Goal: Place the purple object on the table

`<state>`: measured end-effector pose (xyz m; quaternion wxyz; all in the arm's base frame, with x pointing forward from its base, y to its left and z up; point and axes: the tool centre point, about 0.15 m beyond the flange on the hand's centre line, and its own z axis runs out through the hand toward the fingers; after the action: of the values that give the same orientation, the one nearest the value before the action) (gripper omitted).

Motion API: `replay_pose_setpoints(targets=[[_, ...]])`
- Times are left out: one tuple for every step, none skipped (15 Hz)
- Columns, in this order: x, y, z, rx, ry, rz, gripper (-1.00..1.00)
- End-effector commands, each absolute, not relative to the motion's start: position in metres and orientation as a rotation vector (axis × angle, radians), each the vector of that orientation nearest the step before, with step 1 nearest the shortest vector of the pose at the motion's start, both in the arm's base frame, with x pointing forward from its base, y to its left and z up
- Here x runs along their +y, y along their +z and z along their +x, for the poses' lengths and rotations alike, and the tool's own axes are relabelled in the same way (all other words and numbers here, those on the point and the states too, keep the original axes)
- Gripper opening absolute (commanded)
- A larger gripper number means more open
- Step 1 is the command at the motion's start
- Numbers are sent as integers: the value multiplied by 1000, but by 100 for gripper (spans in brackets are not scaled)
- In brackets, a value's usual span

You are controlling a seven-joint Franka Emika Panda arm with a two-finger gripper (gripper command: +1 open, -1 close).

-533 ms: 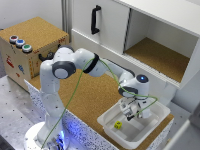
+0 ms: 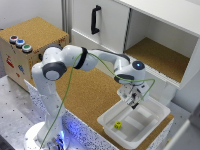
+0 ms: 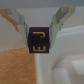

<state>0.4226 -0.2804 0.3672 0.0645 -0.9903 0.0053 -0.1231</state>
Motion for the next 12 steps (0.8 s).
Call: replay_pose_setpoints(targets=[[-190, 353, 399, -191, -265, -3105, -100], [-179, 342, 394, -207, -235, -3119, -100], [-168, 330, 389, -213, -192, -3134, -100], [-159, 317, 382, -198, -148, -3134, -100], [-152, 308, 377, -181, -117, -3128, -100], [-144, 301, 372, -187, -96, -3120, -100], [-140, 295, 370, -187, -78, -3115, -100], [-133, 285, 367, -180, -56, -3111, -100], [-127, 276, 365, -173, -41, -3109, -100], [-120, 266, 364, -181, -38, -3101, -100], [-113, 258, 365, -189, -42, -3098, -100], [-106, 250, 366, -207, -58, -3108, -100]])
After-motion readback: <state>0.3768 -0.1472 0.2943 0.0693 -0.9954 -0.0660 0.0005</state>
